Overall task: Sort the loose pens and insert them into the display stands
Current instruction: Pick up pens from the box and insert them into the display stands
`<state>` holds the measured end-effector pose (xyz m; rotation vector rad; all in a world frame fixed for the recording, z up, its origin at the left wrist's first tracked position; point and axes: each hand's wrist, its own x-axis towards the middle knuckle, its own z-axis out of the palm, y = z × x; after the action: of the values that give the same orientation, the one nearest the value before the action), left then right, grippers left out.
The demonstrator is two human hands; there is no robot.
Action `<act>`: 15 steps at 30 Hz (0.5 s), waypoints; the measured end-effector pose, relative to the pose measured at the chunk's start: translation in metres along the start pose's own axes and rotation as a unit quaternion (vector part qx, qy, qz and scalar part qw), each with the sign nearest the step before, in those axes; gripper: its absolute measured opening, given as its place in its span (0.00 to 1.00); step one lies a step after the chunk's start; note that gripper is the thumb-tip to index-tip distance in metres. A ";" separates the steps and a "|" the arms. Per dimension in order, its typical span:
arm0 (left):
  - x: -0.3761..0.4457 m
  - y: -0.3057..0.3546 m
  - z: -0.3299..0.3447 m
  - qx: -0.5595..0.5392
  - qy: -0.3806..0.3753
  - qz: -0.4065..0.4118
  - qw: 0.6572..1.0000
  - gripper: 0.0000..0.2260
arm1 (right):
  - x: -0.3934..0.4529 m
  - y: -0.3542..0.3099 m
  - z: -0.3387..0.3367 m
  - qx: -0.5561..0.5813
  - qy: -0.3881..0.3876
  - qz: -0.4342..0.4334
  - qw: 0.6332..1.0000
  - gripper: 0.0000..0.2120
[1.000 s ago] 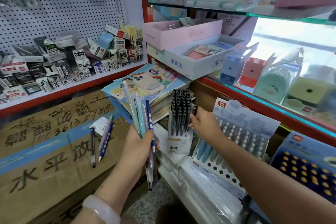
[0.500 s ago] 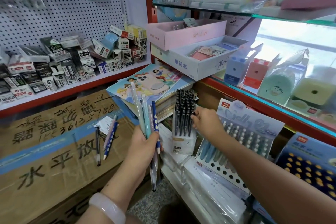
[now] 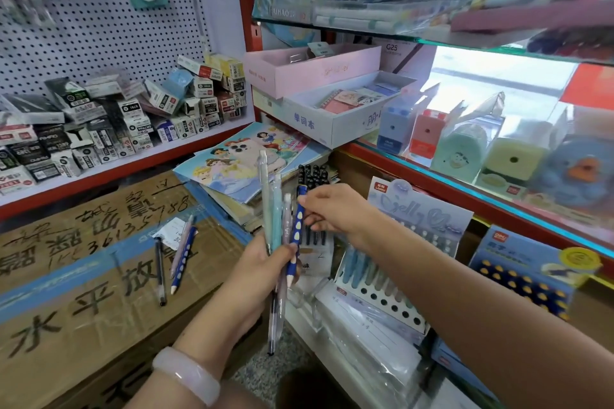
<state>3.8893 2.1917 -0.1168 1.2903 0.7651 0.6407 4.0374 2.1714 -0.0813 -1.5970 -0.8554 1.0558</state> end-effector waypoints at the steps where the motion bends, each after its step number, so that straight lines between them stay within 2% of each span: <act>1: -0.001 0.001 0.003 -0.002 -0.008 0.003 1.000 0.05 | -0.002 -0.001 -0.003 0.009 0.008 0.001 1.000 0.07; 5: -0.006 0.008 0.018 0.002 -0.033 0.024 0.999 0.05 | -0.021 -0.007 -0.027 0.034 0.056 -0.019 0.998 0.06; 10: -0.005 0.010 0.049 0.040 -0.100 0.031 0.994 0.05 | -0.069 -0.015 -0.095 0.106 0.214 -0.105 0.965 0.09; 13: -0.008 0.007 0.075 0.083 -0.139 0.032 0.986 0.03 | -0.106 0.003 -0.137 0.024 0.318 -0.149 0.936 0.09; 15: -0.013 0.004 0.094 0.103 -0.164 0.036 0.980 0.03 | -0.135 0.024 -0.157 -0.050 0.351 -0.161 0.921 0.09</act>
<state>3.9562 2.1266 -0.1019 1.5717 0.5226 0.3973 4.1338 1.9885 -0.0549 -1.6765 -0.6411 0.1668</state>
